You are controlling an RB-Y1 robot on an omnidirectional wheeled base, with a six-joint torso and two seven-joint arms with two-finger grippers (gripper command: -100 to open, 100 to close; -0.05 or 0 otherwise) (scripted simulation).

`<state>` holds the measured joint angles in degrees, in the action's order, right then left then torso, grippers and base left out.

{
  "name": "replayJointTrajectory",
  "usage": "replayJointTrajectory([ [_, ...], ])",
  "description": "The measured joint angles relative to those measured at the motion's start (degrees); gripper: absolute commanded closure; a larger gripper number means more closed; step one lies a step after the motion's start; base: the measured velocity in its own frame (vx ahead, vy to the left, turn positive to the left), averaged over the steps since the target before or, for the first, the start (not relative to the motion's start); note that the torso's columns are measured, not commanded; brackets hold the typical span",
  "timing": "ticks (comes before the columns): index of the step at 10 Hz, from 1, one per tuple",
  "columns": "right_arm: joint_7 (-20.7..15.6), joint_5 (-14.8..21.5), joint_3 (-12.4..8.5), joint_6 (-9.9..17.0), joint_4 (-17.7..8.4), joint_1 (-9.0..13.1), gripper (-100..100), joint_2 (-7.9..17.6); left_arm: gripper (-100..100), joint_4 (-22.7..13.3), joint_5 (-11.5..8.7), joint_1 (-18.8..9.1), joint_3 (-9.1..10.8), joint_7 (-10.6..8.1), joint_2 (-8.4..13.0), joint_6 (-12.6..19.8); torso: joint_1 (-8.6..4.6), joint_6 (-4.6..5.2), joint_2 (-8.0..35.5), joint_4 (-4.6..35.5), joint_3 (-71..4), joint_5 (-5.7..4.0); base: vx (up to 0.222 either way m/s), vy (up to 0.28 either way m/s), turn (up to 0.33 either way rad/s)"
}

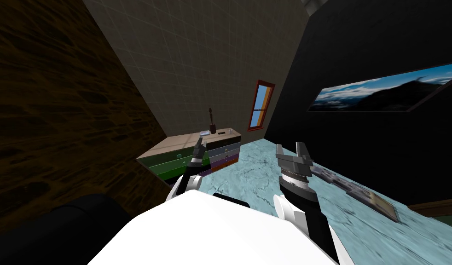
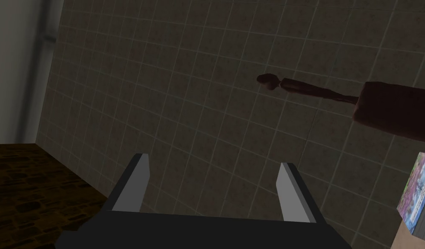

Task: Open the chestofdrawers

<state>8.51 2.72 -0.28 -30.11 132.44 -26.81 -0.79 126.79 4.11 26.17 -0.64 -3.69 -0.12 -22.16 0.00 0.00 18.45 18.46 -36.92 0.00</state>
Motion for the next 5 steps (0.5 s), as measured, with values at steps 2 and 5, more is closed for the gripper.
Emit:
replayJointTrajectory([
  [2,0.0,0.0,0.0,0.0,0.0,0.0,0,0.0,0,0.0,0.0,0.0,0.0,0.0,0.0,0.0,0.0,0.0,8.5,8.5,-16.9,0.0,0.0,0.0,0.0],
  [5,0.0,0.0,0.0,0.0,0.0,0.0,0,0.0,-100,0.0,0.0,0.0,0.0,0.0,0.0,0.0,0.0,0.0,21.2,21.1,-42.3,0.0,0.007,-0.003,0.002],
])
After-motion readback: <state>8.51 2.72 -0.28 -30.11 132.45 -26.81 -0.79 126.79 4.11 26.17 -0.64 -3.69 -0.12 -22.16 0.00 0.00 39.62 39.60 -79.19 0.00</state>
